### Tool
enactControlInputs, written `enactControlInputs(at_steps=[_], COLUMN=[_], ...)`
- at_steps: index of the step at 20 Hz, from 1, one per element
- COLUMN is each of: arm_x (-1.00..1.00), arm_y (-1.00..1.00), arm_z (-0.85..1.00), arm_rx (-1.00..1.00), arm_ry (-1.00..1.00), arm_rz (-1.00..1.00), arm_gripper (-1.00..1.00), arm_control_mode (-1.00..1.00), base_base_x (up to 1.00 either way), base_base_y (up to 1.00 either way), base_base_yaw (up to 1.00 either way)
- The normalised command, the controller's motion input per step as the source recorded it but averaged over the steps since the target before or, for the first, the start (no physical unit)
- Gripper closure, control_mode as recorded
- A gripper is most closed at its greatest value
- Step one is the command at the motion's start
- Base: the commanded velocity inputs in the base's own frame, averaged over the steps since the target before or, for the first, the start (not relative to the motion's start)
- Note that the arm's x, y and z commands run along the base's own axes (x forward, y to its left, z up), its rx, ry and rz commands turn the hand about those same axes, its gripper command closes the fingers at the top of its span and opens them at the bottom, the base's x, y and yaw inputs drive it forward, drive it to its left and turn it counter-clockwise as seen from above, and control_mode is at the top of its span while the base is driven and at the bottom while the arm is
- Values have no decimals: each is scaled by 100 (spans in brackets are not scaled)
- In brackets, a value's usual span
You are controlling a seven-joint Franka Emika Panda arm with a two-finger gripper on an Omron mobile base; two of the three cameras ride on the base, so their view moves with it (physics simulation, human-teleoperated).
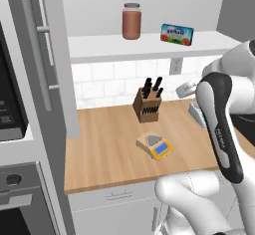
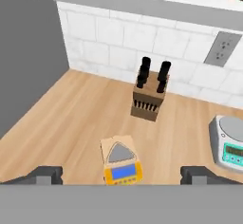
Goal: Pick the boxed food and place it on the digital scale for weighing, and close the cabinet.
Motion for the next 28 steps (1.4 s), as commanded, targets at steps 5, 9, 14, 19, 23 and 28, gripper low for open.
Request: enactControlInputs(at_steps=[5, 9, 14, 19, 23, 28], arm_x=[8, 8, 1, 0, 0, 0], arm_y=[-29, -11, -12, -8, -40, -41], arm_z=[45, 38, 41, 50, 54, 41], arm_rx=[6, 3, 2, 1, 6, 6], arm_ry=[-33, -23, -23, -18, -8, -1], arm_rz=[8, 5, 1, 0, 0, 4], arm_gripper=[-100, -100, -100, -100, -100, -100], arm_control_mode=[-100, -100, -100, -100, -100, -100], base_base_x=[0, 0, 0, 0, 0, 0], base_base_y=[0, 0, 0, 0, 0, 0], base_base_yaw=[0, 0, 0, 0, 0, 0])
